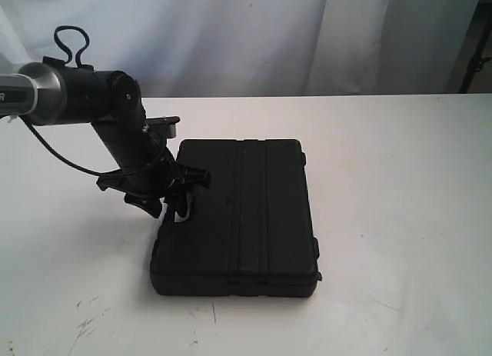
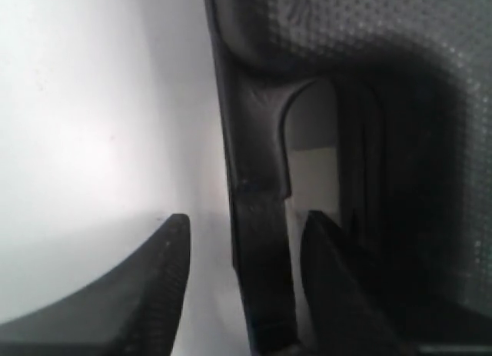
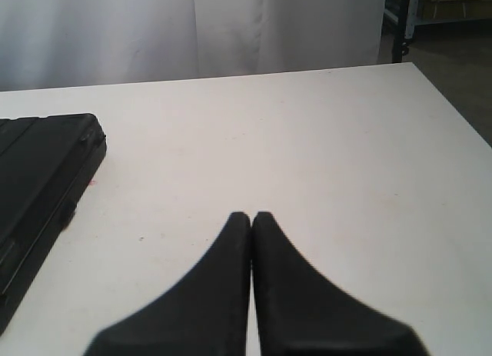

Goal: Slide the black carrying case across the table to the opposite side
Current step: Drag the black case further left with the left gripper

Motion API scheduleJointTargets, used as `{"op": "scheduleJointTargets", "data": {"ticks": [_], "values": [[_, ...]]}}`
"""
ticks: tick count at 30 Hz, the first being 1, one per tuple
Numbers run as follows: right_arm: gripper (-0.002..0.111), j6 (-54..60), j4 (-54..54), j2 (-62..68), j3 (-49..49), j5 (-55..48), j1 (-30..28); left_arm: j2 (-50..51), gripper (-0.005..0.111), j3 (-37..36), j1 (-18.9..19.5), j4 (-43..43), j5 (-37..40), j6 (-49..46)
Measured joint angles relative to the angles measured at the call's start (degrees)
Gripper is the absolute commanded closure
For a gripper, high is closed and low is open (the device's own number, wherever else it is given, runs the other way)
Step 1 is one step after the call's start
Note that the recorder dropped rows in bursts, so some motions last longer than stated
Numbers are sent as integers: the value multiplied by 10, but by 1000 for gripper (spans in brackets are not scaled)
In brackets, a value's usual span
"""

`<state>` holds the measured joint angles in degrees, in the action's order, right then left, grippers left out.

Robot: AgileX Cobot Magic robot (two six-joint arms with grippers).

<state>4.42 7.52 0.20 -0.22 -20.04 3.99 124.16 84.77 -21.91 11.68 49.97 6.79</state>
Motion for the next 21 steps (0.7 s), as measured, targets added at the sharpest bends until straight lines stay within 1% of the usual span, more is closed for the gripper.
{"op": "scheduleJointTargets", "data": {"ticks": [1,2,9,12,21], "values": [[108,0,0,0,0,0,0,0,93,0,0,0,0,0],[108,0,0,0,0,0,0,0,106,0,0,1,0,0],[108,0,0,0,0,0,0,0,107,0,-1,-16,-8,13],[108,0,0,0,0,0,0,0,107,0,2,-27,0,21],[108,0,0,0,0,0,0,-16,107,-30,55,-61,16,28]]}}
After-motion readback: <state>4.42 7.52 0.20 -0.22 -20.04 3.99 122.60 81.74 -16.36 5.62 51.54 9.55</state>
